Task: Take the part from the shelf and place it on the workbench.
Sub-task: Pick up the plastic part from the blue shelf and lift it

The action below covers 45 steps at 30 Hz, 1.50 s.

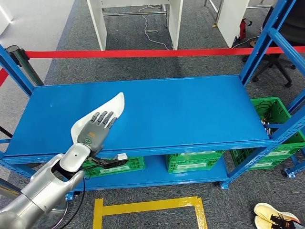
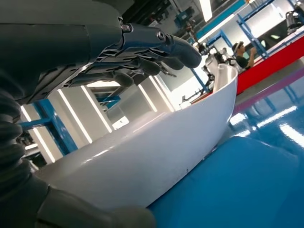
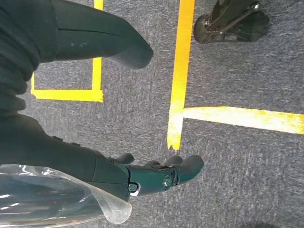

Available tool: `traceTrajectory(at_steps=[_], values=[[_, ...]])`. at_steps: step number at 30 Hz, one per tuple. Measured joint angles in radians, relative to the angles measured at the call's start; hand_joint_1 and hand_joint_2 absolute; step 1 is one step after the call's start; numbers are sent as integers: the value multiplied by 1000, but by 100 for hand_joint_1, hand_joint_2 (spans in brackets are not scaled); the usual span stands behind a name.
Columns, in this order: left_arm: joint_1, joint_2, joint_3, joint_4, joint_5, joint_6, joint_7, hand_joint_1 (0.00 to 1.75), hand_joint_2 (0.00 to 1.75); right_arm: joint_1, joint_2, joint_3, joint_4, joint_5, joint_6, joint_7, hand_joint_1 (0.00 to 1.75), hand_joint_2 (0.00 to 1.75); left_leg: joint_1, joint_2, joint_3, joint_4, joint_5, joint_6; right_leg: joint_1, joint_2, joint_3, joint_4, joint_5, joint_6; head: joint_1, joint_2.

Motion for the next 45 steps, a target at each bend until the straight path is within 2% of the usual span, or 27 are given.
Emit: traceTrajectory(at_steps=[10, 23, 30, 31, 32, 35, 36, 45], values=[[-10, -25, 8, 1, 10, -58, 78, 175, 175, 14, 4, 11, 1, -46, -15, 43, 0, 175, 0, 0, 0, 0, 0, 0, 0, 0, 0, 0, 0, 0, 0, 0], [-16, -28, 16, 1, 14, -63, 90, 175, 175, 18, 4, 22, 1, -48, -14, 46, 0, 175, 0, 0, 0, 0, 0, 0, 0, 0, 0, 0, 0, 0, 0, 0], [-23, -29, 47, 1, 38, -85, 115, 175, 175, 25, 4, 32, -1, -57, -17, 63, 0, 175, 0, 0, 0, 0, 0, 0, 0, 0, 0, 0, 0, 0, 0, 0], [-23, -28, 51, 1, 40, -87, 116, 170, 175, 27, 4, 33, -1, -57, -17, 65, 0, 175, 0, 0, 0, 0, 0, 0, 0, 0, 0, 0, 0, 0, 0, 0], [-24, -28, 55, 2, 42, -88, 116, 135, 175, 28, 4, 34, -2, -58, -17, 67, 0, 175, 0, 0, 0, 0, 0, 0, 0, 0, 0, 0, 0, 0, 0, 0], [-25, -27, 57, 4, 44, -90, 116, 8, 175, 31, 4, 37, -2, -58, -17, 68, 0, 175, 0, 0, 0, 0, 0, 0, 0, 0, 0, 0, 0, 0, 0, 0], [-25, -27, 57, 5, 45, -90, 116, 0, 175, 31, 4, 37, -2, -57, -17, 68, 0, 175, 0, 0, 0, 0, 0, 0, 0, 0, 0, 0, 0, 0, 0, 0], [-29, -27, 57, 12, 54, -85, 110, 0, 175, 32, 4, 41, -2, -54, -16, 66, 0, 175, 0, 0, 0, 0, 0, 0, 0, 0, 0, 0, 0, 0, 0, 0]])
